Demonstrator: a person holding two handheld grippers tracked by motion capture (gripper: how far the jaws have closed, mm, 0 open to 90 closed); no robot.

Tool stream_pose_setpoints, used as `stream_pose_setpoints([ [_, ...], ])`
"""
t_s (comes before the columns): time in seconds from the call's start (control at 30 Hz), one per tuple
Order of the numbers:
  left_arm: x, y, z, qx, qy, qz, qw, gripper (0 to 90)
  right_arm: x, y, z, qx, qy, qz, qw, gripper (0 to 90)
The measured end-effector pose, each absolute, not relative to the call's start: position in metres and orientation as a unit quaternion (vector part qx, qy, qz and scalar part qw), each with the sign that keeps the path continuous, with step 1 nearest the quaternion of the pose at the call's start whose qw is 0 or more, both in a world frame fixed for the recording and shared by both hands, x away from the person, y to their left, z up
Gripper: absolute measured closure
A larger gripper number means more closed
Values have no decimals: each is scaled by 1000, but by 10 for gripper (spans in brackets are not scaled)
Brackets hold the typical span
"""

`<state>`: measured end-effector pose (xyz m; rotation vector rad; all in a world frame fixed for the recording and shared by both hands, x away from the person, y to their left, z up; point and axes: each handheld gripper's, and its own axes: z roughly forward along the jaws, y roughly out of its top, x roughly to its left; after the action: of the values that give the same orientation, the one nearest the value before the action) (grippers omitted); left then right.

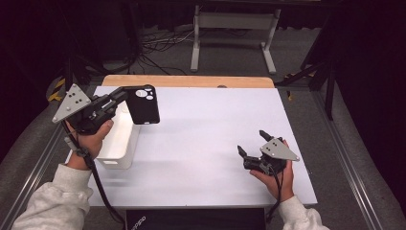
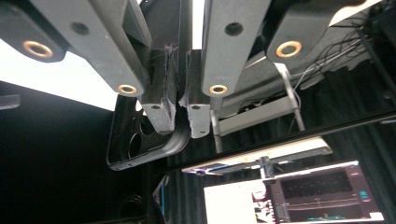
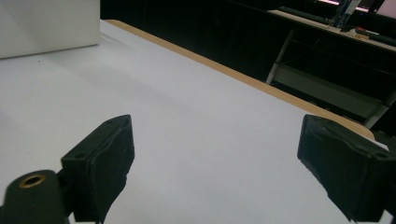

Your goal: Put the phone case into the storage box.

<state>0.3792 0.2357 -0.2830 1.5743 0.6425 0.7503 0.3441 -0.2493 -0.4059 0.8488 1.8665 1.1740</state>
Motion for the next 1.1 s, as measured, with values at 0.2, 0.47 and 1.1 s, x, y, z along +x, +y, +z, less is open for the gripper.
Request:
stream_pose_setpoints([
  [0.2, 386, 248, -278, 674, 283, 327, 599, 837, 342, -244, -406, 322, 736, 458, 380, 111],
  [0.47, 401, 260, -278, 679, 293, 330, 587, 838, 341, -235, -409, 310, 744, 454, 379, 111],
  [1.1, 433, 294, -287, 673, 297, 331, 591, 838, 342, -232, -413, 307, 749, 454, 371, 121],
])
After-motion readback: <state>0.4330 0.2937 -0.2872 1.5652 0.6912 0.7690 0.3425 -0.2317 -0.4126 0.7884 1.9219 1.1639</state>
